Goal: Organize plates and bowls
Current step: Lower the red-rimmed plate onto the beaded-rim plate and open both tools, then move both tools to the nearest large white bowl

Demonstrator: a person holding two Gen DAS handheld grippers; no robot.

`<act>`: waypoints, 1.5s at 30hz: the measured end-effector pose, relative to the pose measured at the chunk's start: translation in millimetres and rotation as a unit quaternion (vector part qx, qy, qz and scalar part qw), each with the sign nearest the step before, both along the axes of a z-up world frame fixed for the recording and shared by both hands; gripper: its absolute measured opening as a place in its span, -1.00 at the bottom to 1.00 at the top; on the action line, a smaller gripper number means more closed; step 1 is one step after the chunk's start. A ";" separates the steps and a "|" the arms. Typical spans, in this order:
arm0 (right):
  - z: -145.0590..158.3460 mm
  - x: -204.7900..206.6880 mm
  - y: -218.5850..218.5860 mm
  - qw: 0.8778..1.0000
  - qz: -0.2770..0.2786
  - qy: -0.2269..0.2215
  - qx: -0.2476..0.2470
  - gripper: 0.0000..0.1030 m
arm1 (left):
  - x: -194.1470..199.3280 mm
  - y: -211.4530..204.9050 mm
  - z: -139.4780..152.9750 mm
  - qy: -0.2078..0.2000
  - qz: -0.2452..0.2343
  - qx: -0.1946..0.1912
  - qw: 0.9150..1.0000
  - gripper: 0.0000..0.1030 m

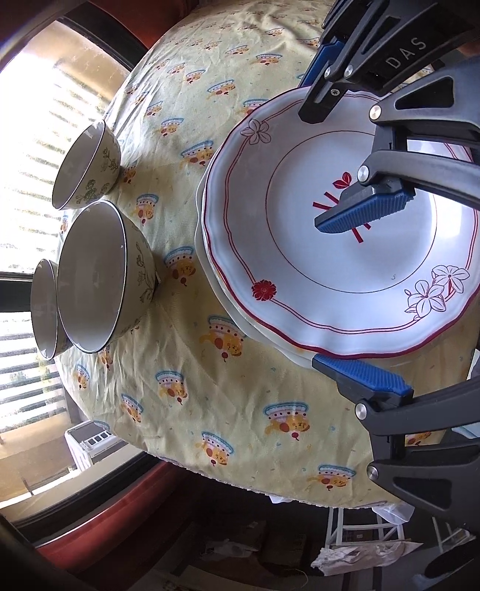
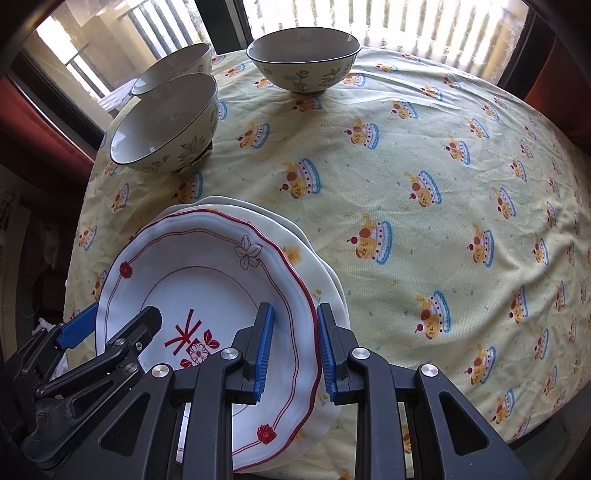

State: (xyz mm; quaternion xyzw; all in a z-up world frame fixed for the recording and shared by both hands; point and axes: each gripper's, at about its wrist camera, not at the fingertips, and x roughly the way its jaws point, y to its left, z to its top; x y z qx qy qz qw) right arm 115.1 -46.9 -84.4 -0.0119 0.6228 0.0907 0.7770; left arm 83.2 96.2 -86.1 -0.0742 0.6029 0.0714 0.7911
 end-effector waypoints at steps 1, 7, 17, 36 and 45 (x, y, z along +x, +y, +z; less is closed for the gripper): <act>-0.2 -0.7 1.1 1.000 0.001 -0.003 -0.004 -0.47 | -0.2 -0.4 -0.4 0.000 -0.004 -0.002 1.000 0.40; -1.3 -5.2 5.3 1.000 -0.002 -0.012 -0.025 -0.41 | -0.5 -0.4 -0.1 -0.006 -0.019 -0.014 1.000 0.49; 11.3 -3.1 0.2 0.999 -0.037 -0.016 -0.020 -0.14 | 3.3 13.5 3.6 -0.013 -0.029 -0.043 0.999 0.68; 62.4 59.7 41.7 0.996 -0.018 -0.088 -0.005 0.31 | 74.5 40.6 52.9 -0.085 -0.066 -0.016 0.994 0.80; 55.2 106.3 66.9 0.995 0.000 -0.100 -0.011 0.31 | 115.3 61.9 41.0 -0.087 -0.038 0.005 0.995 0.51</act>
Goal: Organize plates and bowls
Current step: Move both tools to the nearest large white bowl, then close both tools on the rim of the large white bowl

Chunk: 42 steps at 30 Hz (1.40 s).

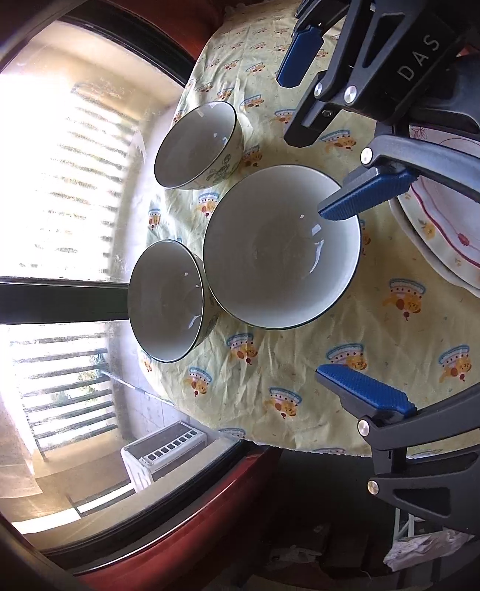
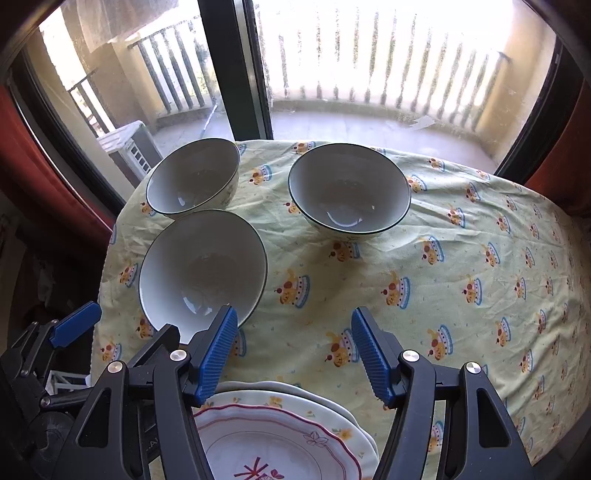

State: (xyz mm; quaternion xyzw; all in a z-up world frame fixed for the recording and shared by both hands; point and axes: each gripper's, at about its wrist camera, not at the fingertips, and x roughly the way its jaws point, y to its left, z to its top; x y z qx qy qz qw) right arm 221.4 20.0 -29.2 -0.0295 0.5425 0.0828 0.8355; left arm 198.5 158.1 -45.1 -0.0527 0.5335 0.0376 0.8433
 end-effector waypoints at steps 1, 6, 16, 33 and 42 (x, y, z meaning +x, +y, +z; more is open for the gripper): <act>-2.2 4.1 3.5 1.000 0.002 -0.001 -0.001 0.32 | 3.5 2.2 -2.5 0.000 0.003 0.000 1.000 0.46; -14.5 18.2 17.5 1.000 0.004 -0.011 0.001 0.32 | 18.3 10.6 -14.4 -0.010 -0.001 0.012 1.000 0.36; -41.2 46.5 31.7 1.000 -0.013 0.004 -0.005 -0.37 | 50.5 21.2 -42.6 0.015 0.006 0.015 1.000 -0.07; -44.7 50.6 27.0 1.000 -0.007 0.023 0.014 -0.76 | 53.2 12.2 -43.9 0.033 0.013 0.031 0.999 -0.59; -26.1 36.7 -2.2 0.999 0.001 0.012 0.039 -0.95 | 39.4 -24.8 -19.8 0.013 0.003 0.010 1.000 -0.73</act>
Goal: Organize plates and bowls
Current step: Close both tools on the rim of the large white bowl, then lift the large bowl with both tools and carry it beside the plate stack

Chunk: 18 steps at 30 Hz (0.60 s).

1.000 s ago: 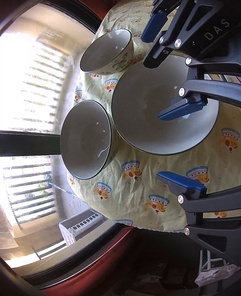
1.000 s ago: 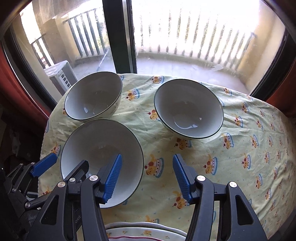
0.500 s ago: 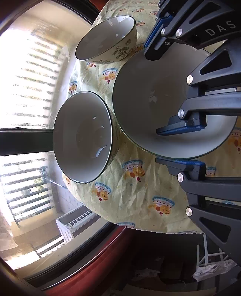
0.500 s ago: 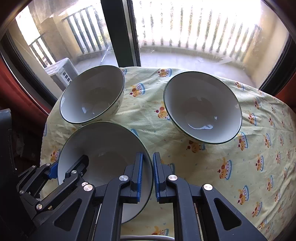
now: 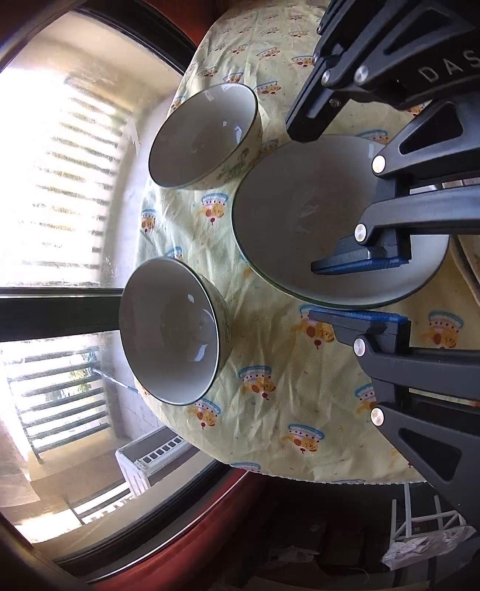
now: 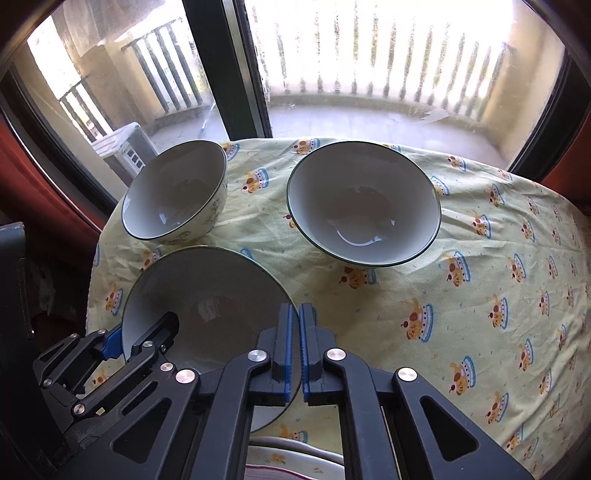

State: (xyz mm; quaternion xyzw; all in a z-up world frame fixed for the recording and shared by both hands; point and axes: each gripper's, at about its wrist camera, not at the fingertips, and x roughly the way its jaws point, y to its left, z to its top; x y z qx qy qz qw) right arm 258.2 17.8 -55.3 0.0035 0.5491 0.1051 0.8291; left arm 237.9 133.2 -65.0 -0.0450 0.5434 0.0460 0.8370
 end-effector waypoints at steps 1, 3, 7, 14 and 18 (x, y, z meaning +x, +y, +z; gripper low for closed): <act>5.6 -2.8 -0.7 1.000 0.006 -0.003 0.004 -0.96 | 0.7 -8.5 2.7 -0.003 0.001 0.006 1.000 -0.72; 16.7 -5.0 -5.7 0.999 0.003 -0.030 -0.018 -0.96 | 2.8 -24.6 1.4 -0.006 0.003 0.039 0.999 -0.69; 6.9 0.2 -20.6 1.000 -0.001 -0.015 -0.003 -0.95 | 2.7 -34.8 -15.2 0.025 0.026 0.054 0.998 -0.63; -3.6 1.6 -40.4 1.000 -0.017 0.008 0.002 -0.48 | -2.0 -30.5 -19.5 0.039 0.054 0.048 0.997 -0.49; -3.7 1.6 -36.0 1.000 -0.019 -0.001 0.013 0.16 | -2.7 -31.3 -18.5 0.037 0.057 0.041 0.997 -0.49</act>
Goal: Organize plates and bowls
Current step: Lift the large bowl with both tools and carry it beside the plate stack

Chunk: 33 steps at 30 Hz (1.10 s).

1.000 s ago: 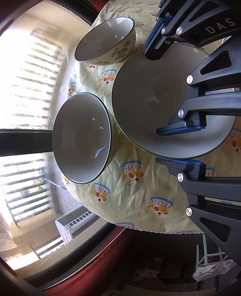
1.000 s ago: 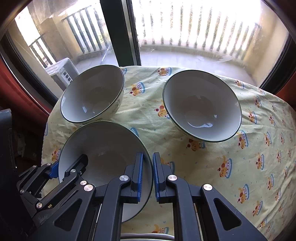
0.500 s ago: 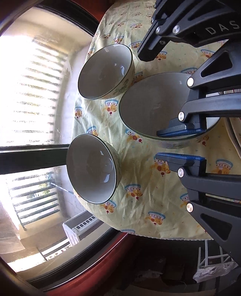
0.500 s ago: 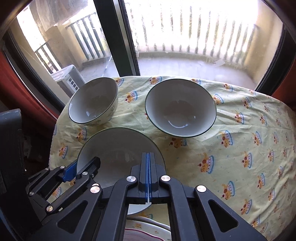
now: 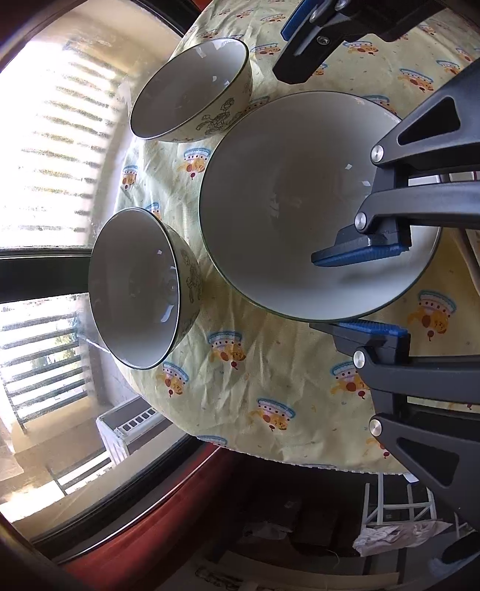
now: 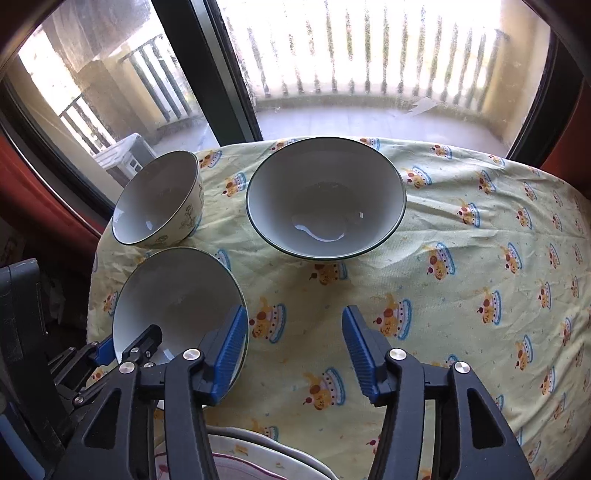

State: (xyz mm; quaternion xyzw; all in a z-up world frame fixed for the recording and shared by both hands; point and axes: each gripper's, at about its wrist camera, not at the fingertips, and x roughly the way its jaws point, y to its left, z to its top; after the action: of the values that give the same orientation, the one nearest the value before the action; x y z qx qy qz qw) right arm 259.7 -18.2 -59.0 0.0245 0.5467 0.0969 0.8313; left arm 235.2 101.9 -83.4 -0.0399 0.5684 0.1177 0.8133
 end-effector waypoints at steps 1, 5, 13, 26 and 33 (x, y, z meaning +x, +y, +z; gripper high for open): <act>-0.1 1.0 3.4 1.000 0.003 -0.001 -0.002 0.16 | 1.2 -0.2 0.3 -0.001 -0.001 -0.001 1.000 -0.48; -5.7 6.0 14.7 1.000 0.011 0.003 -0.006 0.14 | -1.3 8.4 3.1 -0.010 -0.009 -0.006 1.000 -0.46; -21.5 14.0 36.0 0.999 0.017 0.027 0.004 -0.68 | 3.0 28.4 -2.8 -0.008 -0.026 -0.017 0.999 -0.52; -8.0 4.8 36.0 0.999 0.018 0.015 -0.033 -0.74 | -1.8 19.9 13.1 -0.021 -0.038 -0.034 0.998 -0.61; 13.3 -9.6 0.2 0.999 0.001 0.002 -0.035 -0.74 | -12.5 -15.2 31.0 -0.036 -0.060 -0.039 0.997 -0.61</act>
State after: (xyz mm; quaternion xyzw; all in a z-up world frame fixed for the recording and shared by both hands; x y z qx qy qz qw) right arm 250.1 -17.9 -45.6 -0.0050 0.5516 0.0790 0.8304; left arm 222.7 86.8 -52.4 -0.0420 0.5440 0.0448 0.8368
